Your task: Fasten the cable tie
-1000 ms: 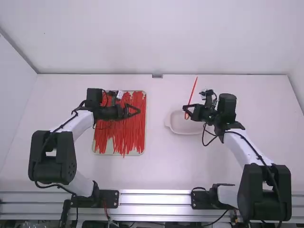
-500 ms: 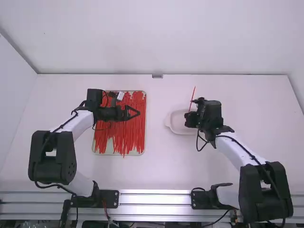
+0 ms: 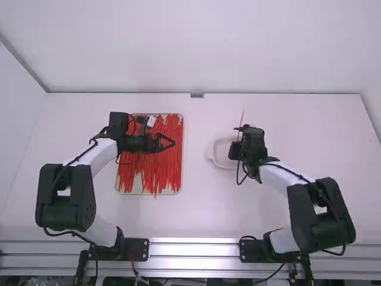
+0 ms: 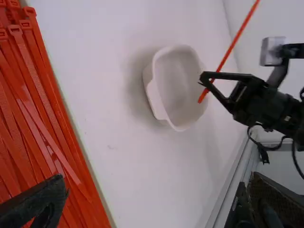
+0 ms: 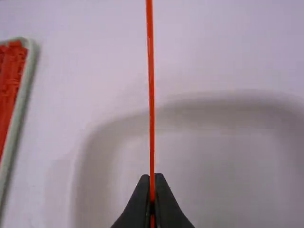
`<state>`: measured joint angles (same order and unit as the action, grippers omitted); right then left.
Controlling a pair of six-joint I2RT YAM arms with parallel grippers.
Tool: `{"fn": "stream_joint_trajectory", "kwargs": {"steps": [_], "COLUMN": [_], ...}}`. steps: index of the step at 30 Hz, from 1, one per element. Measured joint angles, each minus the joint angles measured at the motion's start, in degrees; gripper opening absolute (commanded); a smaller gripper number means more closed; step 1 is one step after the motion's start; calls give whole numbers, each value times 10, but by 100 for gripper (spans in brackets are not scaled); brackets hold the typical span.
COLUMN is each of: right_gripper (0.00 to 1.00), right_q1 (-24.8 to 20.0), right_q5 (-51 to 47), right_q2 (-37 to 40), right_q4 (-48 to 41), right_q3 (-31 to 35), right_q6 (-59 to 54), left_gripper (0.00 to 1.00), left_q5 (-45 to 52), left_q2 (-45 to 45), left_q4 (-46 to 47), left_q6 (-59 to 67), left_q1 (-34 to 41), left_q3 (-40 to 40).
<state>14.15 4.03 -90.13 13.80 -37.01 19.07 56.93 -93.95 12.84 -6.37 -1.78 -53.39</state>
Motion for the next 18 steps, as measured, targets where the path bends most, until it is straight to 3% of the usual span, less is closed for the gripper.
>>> {"fn": "stream_joint_trajectory", "kwargs": {"steps": [10, 12, 16, 17, 18], "right_gripper": [0, 16, 35, 49, 52], "right_q1": [-7, -7, -7, -7, -7], "right_q5": [16, 17, 17, 17, 17], "right_q2": [-23, -23, -23, -23, -23], "right_q4": [5, 5, 7, 8, 8], "right_q3": [0, 0, 0, 0, 0], "right_q6": [1, 1, 5, 8, 8], "left_gripper": [99, 99, 99, 100, 99], "left_q5": [0, 0, -1, -2, -2], "left_q2": [0, 0, 0, 0, 0], "left_q4": [0, 0, 0, 0, 0], "left_q6": [0, 0, 0, 1, 2], "left_q1": [0, 0, 0, 0, 0], "left_q3": [0, 0, 0, 0, 0]}}
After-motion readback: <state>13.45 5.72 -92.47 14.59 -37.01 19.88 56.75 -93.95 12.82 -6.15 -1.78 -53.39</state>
